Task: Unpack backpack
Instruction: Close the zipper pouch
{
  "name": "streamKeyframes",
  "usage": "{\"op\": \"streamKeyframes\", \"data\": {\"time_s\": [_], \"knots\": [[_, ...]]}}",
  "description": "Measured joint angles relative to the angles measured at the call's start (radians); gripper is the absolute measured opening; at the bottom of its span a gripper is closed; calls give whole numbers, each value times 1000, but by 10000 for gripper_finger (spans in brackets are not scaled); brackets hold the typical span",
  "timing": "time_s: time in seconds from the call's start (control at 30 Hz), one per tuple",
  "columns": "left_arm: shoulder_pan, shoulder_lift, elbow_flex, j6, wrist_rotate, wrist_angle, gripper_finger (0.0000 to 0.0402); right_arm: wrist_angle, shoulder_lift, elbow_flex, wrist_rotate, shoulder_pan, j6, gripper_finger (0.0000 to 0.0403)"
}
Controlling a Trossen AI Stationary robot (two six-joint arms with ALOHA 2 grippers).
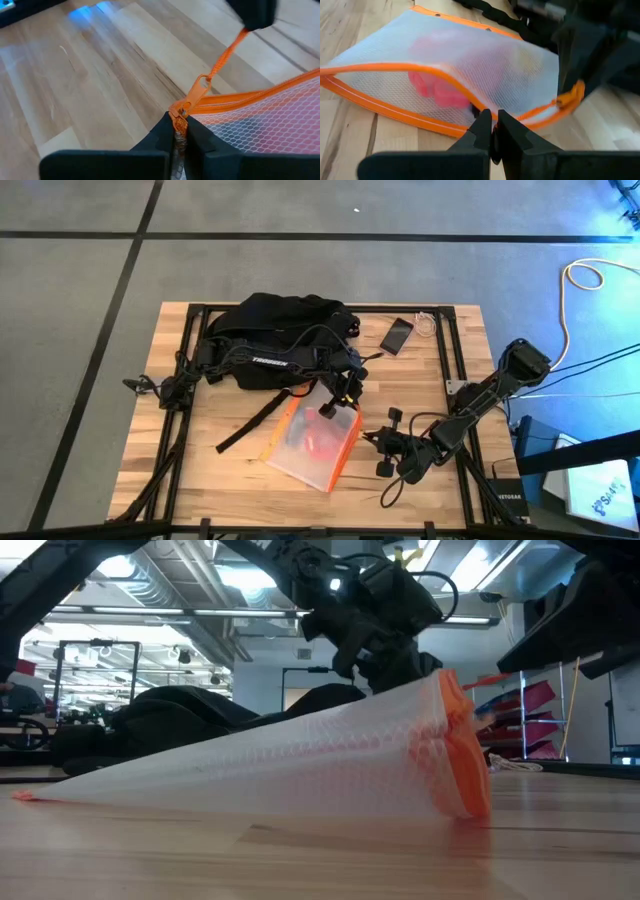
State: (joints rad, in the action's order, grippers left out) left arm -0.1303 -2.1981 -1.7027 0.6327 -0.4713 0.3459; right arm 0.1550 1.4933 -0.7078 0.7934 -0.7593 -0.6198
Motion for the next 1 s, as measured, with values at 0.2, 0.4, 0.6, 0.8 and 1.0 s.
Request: {"op": "streamKeyframes", "data": {"time_s": [0.2, 0.4, 0.6, 0.8, 1.0], "knots": [[0, 42, 0, 29, 5, 63, 1, 49, 0, 0, 1, -11, -76, 0], [-6, 94, 0, 36, 30, 139, 0, 48, 0, 0, 34, -11, -79, 0], [-11, 134, 0, 39, 35, 193, 0, 3, -1, -1, 71, -11, -70, 0], [-11, 176, 1, 68, 54, 252, 0, -158, 32, -1, 109, -10, 4, 0], [-12, 239, 2, 37, 24, 298, 0, -231, 86, -3, 196, -4, 11, 0]]}}
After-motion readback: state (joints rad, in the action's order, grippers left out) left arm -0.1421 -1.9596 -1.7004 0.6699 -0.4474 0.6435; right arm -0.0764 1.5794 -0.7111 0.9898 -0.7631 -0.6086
